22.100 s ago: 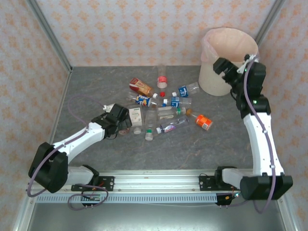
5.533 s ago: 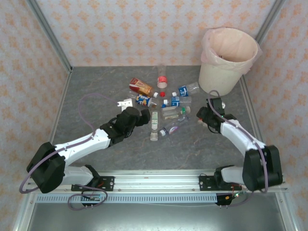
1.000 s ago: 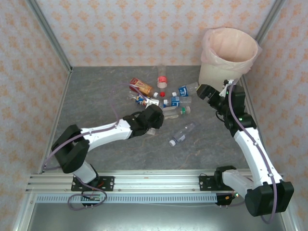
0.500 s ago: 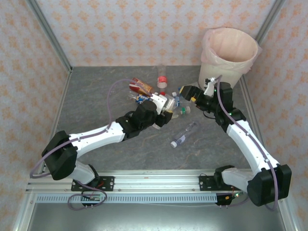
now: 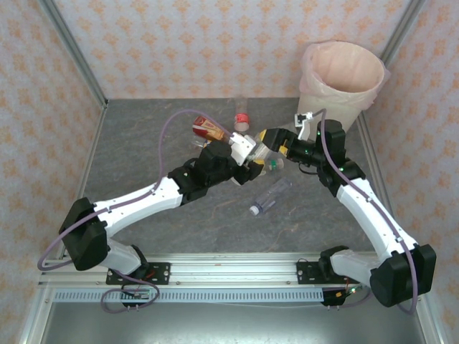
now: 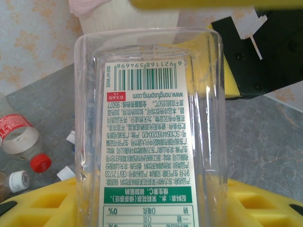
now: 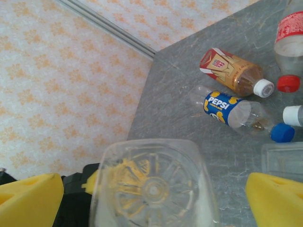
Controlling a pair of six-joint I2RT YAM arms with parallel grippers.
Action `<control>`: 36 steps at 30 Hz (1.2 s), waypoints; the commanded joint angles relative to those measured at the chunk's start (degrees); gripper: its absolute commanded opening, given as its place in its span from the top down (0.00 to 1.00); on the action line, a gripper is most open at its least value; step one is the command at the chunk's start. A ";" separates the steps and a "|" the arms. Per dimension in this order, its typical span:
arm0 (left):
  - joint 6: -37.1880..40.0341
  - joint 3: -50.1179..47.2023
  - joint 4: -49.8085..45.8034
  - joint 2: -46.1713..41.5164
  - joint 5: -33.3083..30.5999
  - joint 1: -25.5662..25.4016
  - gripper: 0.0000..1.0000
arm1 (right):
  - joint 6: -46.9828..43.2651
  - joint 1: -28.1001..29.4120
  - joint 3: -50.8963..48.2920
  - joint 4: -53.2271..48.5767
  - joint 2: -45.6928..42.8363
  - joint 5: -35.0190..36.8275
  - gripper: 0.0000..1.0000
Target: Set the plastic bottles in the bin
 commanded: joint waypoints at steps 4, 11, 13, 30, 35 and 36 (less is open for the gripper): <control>2.52 1.16 4.36 -1.53 2.45 1.03 0.56 | -0.35 0.15 0.94 0.56 2.05 -4.75 0.03; 3.89 3.63 2.83 0.94 2.33 1.08 0.56 | -0.35 0.21 1.93 1.08 2.96 -6.52 0.17; 3.97 4.48 2.55 1.70 2.39 1.12 0.56 | -0.33 0.19 2.42 0.92 3.58 -6.55 0.21; -4.47 6.12 12.93 7.04 -1.54 4.54 0.00 | -11.60 -0.13 11.35 -11.60 3.89 29.64 0.57; -12.75 1.27 14.30 5.31 -6.67 4.64 0.00 | -18.29 -0.54 18.48 -11.88 5.80 39.37 0.58; -14.66 -0.37 14.21 4.50 -7.94 4.70 0.00 | -19.69 -0.65 19.79 -11.03 6.54 41.24 0.58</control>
